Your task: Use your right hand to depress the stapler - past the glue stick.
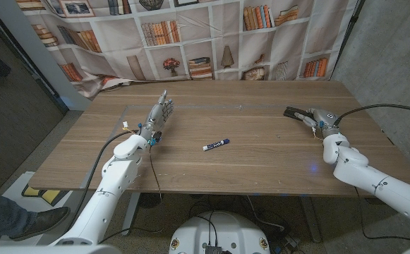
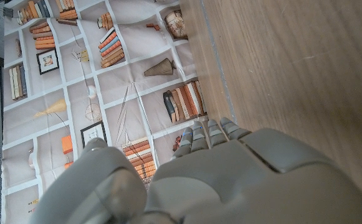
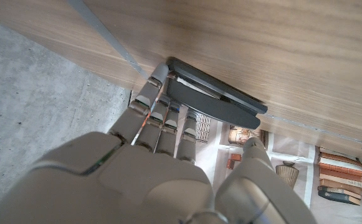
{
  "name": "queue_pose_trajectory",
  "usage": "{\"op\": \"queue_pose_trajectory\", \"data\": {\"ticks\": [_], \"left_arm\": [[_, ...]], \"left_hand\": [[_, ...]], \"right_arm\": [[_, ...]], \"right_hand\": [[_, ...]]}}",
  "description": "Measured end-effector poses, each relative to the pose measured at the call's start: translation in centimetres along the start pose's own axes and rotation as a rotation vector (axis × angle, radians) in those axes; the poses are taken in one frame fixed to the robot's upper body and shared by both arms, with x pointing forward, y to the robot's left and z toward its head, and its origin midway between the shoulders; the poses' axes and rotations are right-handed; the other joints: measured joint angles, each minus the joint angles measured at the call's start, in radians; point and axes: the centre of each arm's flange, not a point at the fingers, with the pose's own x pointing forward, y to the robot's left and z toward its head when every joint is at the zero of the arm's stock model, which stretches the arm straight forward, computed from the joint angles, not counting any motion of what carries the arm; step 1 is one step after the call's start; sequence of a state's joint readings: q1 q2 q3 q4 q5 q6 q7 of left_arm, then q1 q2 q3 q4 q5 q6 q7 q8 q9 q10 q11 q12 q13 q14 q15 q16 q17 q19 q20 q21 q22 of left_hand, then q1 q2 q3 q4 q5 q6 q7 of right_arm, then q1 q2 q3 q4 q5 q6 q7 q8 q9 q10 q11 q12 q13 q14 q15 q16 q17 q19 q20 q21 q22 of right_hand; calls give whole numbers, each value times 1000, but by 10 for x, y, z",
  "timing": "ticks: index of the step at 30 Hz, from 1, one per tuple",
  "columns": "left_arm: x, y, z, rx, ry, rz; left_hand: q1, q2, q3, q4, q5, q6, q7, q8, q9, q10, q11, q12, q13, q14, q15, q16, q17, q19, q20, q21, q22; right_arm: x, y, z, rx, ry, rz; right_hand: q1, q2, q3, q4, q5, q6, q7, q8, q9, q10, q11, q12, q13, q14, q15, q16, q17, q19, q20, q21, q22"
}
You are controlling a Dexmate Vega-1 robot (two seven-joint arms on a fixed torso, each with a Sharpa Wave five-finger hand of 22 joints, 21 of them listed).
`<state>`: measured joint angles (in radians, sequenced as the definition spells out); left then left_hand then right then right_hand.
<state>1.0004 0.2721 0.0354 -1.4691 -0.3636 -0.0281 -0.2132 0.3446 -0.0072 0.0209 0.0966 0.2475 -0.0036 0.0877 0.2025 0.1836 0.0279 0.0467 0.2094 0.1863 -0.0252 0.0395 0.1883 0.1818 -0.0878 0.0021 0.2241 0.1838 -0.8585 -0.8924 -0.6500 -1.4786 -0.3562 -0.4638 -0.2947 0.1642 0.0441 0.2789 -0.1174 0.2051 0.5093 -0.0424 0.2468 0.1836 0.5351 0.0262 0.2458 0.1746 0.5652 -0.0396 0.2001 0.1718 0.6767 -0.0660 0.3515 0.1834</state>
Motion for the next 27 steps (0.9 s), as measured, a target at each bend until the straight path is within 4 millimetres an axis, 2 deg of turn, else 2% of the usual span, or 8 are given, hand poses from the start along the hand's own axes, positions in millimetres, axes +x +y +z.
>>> {"op": "queue_pose_trajectory", "data": {"ticks": [9, 11, 14, 16, 18, 20, 24, 27], "left_arm": [[0, 0, 0, -2, -4, 1], [0, 0, 0, -2, -4, 1], [0, 0, -1, -3, -4, 0], [0, 0, -1, -3, -4, 0], [0, 0, 0, -2, -4, 0], [0, 0, 0, -2, -4, 0], [1, 0, 0, -2, -6, -3], [1, 0, 0, -4, -5, -6]], "left_hand": [[-3, 3, 0, 0, -4, 0, 0, 0, 0, 0, 0, 0, 0, 0, 0, 0, 0, 0, 0, 0, 0], [-11, 10, 0, 0, -4, 0, 0, 0, 0, 0, 0, 0, 0, 0, 0, 0, 0, 0, 0, 0, 0], [-10, 10, 0, 0, -4, 0, 0, 0, 0, 0, 0, 0, 0, 0, 0, 0, 0, 0, 0, -5, 0], [-10, 10, 0, 0, -4, 0, 0, 0, 0, 0, 0, 0, 0, 0, 0, 0, 0, 0, 0, -7, 0], [-10, 10, 0, 0, -4, 0, 0, 0, 0, 0, 0, 0, 0, 0, 0, 0, 0, 0, 0, -7, 0], [-6, 6, 0, 0, -4, 0, 0, 0, 0, 0, 0, 0, 0, 0, 0, 0, 0, 0, 0, -7, 0], [-6, 6, 0, 0, -4, 0, 0, 0, 0, 0, 0, 0, 0, 0, 0, 0, 0, 0, 0, -8, 0], [-6, 6, -4, 4, -4, 0, 0, 0, 0, 0, 0, 0, 0, 0, 0, 0, 0, 0, 0, -8, 0]], "right_arm": [[-3, -4, 6, -11, -38, -48], [-4, -5, 7, -13, -43, -56], [-4, -9, 10, -11, -50, -67], [-4, -9, 10, -11, -51, -69], [-4, -9, 10, -11, -51, -72], [-4, -9, 10, -12, -51, -74], [-3, -23, 16, 4, -57, -106], [-3, -29, 16, 5, -54, -123]], "right_hand": [[0, 0, 0, 0, 0, 1, 1, 0, 0, 1, 1, 0, 0, 8, 16, -1, 0, -1, 1, -1, 2], [0, 0, 0, 0, 0, 3, 3, 1, 0, 4, 4, -5, 0, 13, 21, -9, 0, -10, 10, -10, 4], [0, 0, 0, 0, 0, 41, 41, 0, 0, 47, 47, -23, 0, 41, 48, -17, -1, -19, 17, -21, 4], [0, 0, 0, 0, 0, 67, 66, -9, 0, 70, 70, -27, 0, 42, 49, -17, -1, -28, 16, -27, 4], [0, 0, 0, 0, 0, 73, 72, -15, 0, 76, 76, -33, 0, 35, 41, -21, 0, -35, 23, -27, 4], [0, 0, 0, 0, 0, 94, 91, -17, 0, 84, 82, -34, 6, 33, 39, -23, 8, -35, 23, -33, 3], [0, 0, 0, 0, 0, 122, 90, -23, 1, 96, 64, -33, 10, 36, 27, -23, 13, -37, 22, -36, 2], [0, 0, 0, 0, 0, 170, 48, -23, 1, 145, 14, -36, 8, 78, -15, -23, 12, -55, 7, -45, -2]]}}
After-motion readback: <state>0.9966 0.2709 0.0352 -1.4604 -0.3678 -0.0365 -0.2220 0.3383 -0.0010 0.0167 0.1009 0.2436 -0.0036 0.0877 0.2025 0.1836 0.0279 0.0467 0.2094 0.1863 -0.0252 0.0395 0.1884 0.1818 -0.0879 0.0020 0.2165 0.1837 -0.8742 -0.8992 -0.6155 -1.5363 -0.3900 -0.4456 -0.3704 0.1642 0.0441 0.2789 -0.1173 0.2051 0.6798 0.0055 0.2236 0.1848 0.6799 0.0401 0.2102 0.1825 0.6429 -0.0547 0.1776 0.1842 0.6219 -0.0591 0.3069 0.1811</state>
